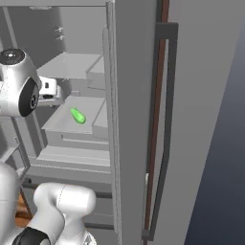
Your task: Take the cheese, shrimp, and corn from the fridge and place them on the plate on the dining counter to create an appetizer plate.
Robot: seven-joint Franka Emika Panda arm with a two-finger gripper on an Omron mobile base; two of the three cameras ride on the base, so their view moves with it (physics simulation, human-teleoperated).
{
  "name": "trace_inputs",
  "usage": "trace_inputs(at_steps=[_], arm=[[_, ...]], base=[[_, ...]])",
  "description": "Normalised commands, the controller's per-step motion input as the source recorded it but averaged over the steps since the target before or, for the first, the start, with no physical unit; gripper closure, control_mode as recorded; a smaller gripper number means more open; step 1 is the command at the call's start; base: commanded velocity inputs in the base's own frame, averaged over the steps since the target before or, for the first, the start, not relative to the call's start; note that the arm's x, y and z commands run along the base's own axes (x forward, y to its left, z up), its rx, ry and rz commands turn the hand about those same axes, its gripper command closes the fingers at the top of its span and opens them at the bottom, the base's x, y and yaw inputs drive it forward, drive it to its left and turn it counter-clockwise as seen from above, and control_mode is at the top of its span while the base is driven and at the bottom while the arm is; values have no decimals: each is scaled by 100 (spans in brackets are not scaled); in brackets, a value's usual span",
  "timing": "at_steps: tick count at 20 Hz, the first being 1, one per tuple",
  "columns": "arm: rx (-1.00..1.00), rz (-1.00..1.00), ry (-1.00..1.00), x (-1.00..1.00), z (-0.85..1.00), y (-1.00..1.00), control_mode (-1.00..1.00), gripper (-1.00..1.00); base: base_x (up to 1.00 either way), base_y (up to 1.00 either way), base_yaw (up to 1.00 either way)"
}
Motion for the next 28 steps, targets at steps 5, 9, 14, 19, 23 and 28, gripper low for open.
trace_inputs(at_steps=[5, 9, 14, 19, 23, 28], arm=[[-13, 15, 0, 70, -91, -11, -100, -100], [-6, 14, 0, 97, -63, -1, -100, -100], [-1, 13, 0, 100, -38, 0, -100, -100], [0, 8, 1, 100, -29, 0, -100, -100], [0, 3, 6, 100, -32, 0, -100, -100], [0, 1, 10, 94, -39, 19, -100, -100]], base=[[0, 0, 0], [0, 0, 0], [0, 0, 0], [0, 0, 0], [0, 0, 0], [0, 0, 0]])
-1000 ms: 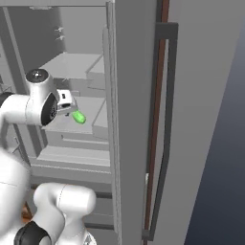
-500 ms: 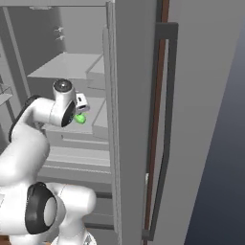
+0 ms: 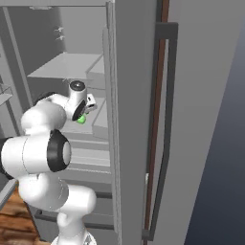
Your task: Take the cheese, shrimp, and corn from the fridge and place them on the plate on the dining counter to create an appetizer plate.
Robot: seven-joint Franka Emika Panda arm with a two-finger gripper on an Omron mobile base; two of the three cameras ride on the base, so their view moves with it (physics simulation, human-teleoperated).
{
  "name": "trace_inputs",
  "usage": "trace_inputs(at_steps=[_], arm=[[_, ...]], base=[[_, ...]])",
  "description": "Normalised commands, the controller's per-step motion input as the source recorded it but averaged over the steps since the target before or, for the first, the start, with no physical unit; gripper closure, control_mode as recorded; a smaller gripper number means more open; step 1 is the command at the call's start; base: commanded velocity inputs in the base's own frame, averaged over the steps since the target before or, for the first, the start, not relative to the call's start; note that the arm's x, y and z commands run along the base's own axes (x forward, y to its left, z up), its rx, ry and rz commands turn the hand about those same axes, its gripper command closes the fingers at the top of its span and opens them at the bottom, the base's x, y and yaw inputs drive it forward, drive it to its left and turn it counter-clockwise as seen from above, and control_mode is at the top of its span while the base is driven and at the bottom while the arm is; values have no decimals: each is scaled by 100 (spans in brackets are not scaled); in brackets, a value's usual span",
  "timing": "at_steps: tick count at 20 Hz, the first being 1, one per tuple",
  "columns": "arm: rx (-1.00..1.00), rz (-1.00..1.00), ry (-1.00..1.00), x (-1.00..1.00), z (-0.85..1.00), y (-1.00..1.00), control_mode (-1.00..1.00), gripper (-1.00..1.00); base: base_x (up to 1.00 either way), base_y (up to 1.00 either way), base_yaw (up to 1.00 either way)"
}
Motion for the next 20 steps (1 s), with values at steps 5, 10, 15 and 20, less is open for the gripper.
trace_inputs(at_steps=[5, 10, 15, 20], arm=[[-1, 0, 11, 83, -41, 32, -100, -100], [-3, 0, 5, 66, -40, 28, -100, -100], [-4, 0, 0, 51, -36, 28, -100, -100], [-7, 0, 0, 22, -43, 20, -100, -100]], base=[[0, 0, 0], [0, 0, 0], [0, 0, 0], [0, 0, 0]])
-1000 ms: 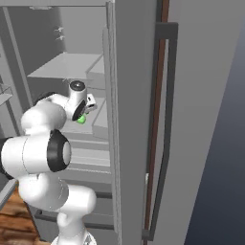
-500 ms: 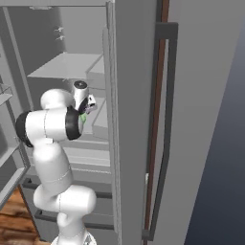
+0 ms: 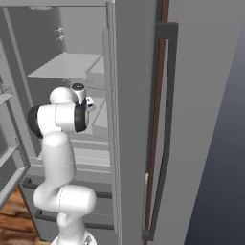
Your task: Take the cheese, shrimp, and corn from the fridge and place them on the plate on the dining counter to create an appetizer plate.
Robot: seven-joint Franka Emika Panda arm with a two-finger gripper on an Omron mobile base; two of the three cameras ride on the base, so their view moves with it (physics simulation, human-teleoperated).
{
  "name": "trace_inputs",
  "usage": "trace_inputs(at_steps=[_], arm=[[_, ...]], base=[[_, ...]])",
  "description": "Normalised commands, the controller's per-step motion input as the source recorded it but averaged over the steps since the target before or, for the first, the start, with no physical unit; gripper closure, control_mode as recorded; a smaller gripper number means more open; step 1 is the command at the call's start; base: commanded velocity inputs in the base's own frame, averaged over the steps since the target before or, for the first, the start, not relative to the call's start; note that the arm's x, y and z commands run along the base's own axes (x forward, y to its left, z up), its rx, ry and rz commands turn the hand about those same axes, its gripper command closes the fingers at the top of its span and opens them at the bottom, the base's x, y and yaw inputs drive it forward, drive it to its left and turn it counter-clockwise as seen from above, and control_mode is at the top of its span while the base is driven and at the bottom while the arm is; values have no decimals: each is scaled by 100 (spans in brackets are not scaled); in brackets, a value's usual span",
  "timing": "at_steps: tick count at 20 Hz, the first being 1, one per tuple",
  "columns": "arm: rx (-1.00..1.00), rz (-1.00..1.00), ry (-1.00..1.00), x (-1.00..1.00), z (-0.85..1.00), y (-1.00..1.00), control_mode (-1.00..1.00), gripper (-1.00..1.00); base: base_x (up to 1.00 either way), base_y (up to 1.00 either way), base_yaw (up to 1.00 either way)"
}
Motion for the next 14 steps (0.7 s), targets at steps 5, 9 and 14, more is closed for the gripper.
trace_inputs(at_steps=[5, 9, 14], arm=[[-10, 0, 0, 0, -42, 10, -100, 100], [-6, 0, -3, -26, -8, 0, -100, 100], [0, -1, -20, -96, 25, -22, -100, 100]], base=[[0, 0, 0], [0, 0, 0], [0, 0, 0]])
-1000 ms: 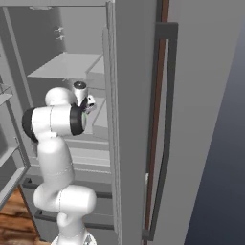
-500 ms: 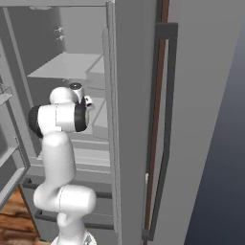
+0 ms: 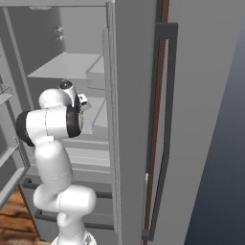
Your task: Take the cheese, shrimp, and corn from the fridge and place them on the plate on the dining counter to create an appetizer plate.
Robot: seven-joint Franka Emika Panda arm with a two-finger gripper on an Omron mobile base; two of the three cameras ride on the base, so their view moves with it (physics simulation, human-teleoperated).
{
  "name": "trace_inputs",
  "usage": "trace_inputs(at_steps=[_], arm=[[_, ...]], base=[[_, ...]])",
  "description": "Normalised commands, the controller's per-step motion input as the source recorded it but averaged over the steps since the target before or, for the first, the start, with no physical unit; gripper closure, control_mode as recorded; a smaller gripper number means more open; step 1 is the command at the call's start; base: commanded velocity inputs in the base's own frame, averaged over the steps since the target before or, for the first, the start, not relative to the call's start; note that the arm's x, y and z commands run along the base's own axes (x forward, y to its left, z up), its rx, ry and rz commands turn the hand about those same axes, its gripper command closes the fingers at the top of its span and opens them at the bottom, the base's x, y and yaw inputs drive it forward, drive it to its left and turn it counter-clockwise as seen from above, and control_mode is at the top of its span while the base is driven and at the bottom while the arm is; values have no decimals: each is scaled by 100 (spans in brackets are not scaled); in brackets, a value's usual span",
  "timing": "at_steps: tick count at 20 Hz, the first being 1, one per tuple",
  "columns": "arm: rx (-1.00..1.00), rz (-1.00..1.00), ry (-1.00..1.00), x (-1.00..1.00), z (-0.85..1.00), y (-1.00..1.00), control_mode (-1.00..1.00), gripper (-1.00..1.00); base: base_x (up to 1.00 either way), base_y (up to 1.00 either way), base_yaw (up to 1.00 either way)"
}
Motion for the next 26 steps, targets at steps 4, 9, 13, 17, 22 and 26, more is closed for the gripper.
trace_inputs(at_steps=[4, 9, 13, 17, 22, 26], arm=[[2, -4, -25, -100, 60, -39, -100, 100], [9, -4, -18, -100, 70, -47, -100, 100], [18, -5, -2, -100, 96, -34, -100, 100], [24, -7, 10, -100, 100, -14, -100, 100], [12, -13, 19, -100, 92, -4, -100, 100], [1, -19, 29, -99, 73, -14, -100, 100]], base=[[0, 0, 0], [0, 0, 0], [0, 0, 0], [0, 0, 0], [0, 0, 0], [0, 0, 0]])
